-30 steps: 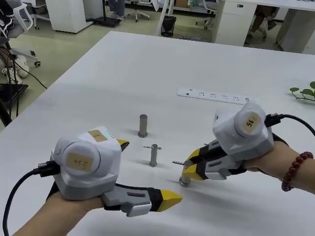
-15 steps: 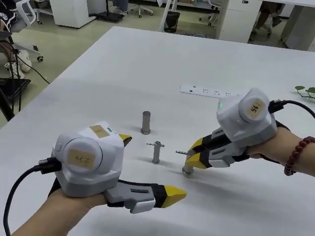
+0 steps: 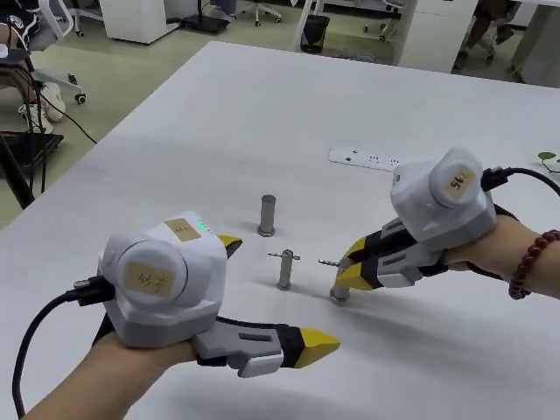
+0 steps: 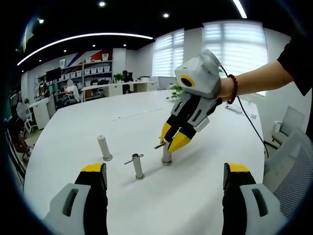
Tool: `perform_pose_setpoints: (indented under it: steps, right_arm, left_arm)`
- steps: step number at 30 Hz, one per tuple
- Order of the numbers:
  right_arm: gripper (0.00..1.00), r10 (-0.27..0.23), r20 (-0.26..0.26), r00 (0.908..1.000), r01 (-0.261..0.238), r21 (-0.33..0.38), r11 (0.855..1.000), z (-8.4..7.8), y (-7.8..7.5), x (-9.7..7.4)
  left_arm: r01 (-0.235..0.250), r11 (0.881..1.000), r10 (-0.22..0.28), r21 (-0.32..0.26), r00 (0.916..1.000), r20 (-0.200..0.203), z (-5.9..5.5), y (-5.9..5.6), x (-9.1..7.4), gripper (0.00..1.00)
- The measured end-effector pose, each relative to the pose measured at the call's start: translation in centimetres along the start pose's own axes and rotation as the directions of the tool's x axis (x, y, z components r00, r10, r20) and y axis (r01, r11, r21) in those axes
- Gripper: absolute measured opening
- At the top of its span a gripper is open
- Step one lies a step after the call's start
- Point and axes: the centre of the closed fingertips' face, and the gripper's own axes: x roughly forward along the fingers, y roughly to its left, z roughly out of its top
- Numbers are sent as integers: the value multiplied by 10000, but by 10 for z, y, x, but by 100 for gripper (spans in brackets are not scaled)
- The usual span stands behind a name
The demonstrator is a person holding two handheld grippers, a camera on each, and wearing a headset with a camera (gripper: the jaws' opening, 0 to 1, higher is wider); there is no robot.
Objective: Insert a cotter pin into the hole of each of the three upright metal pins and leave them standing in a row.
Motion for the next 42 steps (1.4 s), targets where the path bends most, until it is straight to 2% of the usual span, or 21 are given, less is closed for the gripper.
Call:
perform_pose_setpoints:
  steps: [12, 20, 24, 28, 30, 32, 37, 39, 42]
  right_arm:
    - [8, 109, -158, 9998, -109, 9, 9999, -5, -3, 3]
    - [8, 301, 57, 9995, -303, 252, 9992, -7, -4, 2]
    - [8, 478, 91, 9988, -479, 194, 9987, -7, -3, 2]
    - [9, 440, 170, 9989, -442, 132, 9989, -8, -4, 3]
    - [9, 408, 262, 9988, -402, -222, 9989, -7, -4, 3]
    - [11, 323, 315, 9990, -314, -297, 9991, -7, -4, 4]
    - [24, 324, 396, 9987, -311, -324, 9990, -4, -1, 2]
    - [25, 268, 567, 9980, -260, -143, 9996, -2, -4, 1]
    - [28, 59, 1184, 9930, -113, 455, 9989, 11, -5, -3]
  left_arm:
    - [-58, 10000, 58, 29, 9999, -126, -3, 2, 1, 99]
    - [-59, 10000, 60, 35, 9998, -186, -4, 2, 3, 99]
    - [-36, 10000, 36, 31, 9998, -207, -5, 2, 3, 99]
    - [-25, 10000, 26, 36, 9997, -239, -5, 2, 4, 99]
    - [-35, 10000, 36, 33, 9997, -246, -5, 2, 4, 99]
    - [-57, 10000, 58, 42, 9996, -269, -6, 3, 4, 99]
    - [-81, 9999, 84, 87, 9994, -334, -7, 3, 3, 99]
    - [-80, 9999, 82, 76, 9995, -307, -6, 3, 3, 99]
    - [-88, 9999, 90, 74, 9996, -286, -6, 3, 3, 99]
